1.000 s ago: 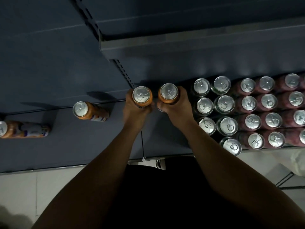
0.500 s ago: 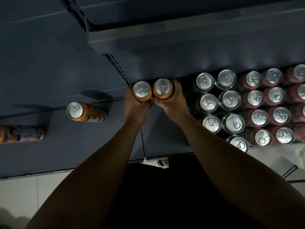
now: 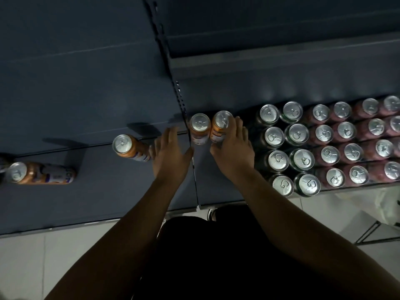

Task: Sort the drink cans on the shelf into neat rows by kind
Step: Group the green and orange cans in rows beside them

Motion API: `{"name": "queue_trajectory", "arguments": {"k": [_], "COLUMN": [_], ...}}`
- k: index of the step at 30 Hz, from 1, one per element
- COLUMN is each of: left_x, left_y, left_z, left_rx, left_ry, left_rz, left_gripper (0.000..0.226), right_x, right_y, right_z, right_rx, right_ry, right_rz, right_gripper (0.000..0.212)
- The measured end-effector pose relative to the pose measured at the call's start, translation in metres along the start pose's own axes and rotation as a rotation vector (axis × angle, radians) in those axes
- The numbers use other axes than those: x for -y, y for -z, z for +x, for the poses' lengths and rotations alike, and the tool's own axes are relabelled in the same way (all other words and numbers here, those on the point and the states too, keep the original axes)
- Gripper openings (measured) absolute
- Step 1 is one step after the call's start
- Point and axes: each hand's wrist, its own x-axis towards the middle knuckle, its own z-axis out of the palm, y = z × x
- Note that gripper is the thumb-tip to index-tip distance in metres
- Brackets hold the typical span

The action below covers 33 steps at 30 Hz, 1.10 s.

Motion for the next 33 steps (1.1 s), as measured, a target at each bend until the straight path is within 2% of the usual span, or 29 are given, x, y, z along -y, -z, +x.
{"name": "queue_trajectory", "arguments": {"k": [5, 11, 15, 18, 21, 24, 26, 29, 33], "left_x": [0.027, 0.083, 0.139, 0.185, 0.225, 0.265, 0.289, 0.319, 0.344], "left_y": [0.04, 0.086, 0.112, 0.13, 0.145, 0.152, 0.155, 0.155, 0.15], "left_z": [-0.029, -0.062, -0.072, -0.07, -0.064, -0.062, -0.061, -0.056, -0.042], "left_rx": [-0.074, -0.066, -0.034, -0.011, -0.034, -0.104, -0.143, -0.2, -0.298], "left_ry": [-0.074, 0.096, 0.125, 0.133, 0.151, 0.241, 0.387, 0.553, 0.606], "left_rz": [0.2, 0.267, 0.286, 0.288, 0.264, 0.165, 0.03, -0.122, -0.412], "left_gripper": [0.063, 0.07, 0.066, 0.065, 0.062, 0.055, 0.056, 0.064, 0.081], "right_x": [0.038, 0.096, 0.141, 0.164, 0.174, 0.18, 0.182, 0.181, 0.173], "right_y": [-0.005, -0.043, -0.077, -0.102, -0.13, -0.159, -0.177, -0.196, -0.207], "right_z": [-0.03, -0.048, -0.058, -0.062, -0.065, -0.057, -0.048, -0.038, -0.029], "right_rx": [0.122, 0.284, 0.264, 0.245, 0.205, 0.184, 0.153, 0.045, 0.011], "right_ry": [0.117, 0.221, 0.181, 0.037, -0.02, -0.126, -0.183, -0.241, -0.262], "right_rz": [-0.183, -0.278, -0.209, -0.047, 0.151, 0.328, 0.407, 0.481, 0.561], "right_gripper": [0.082, 0.068, 0.069, 0.074, 0.073, 0.079, 0.074, 0.07, 0.079]}}
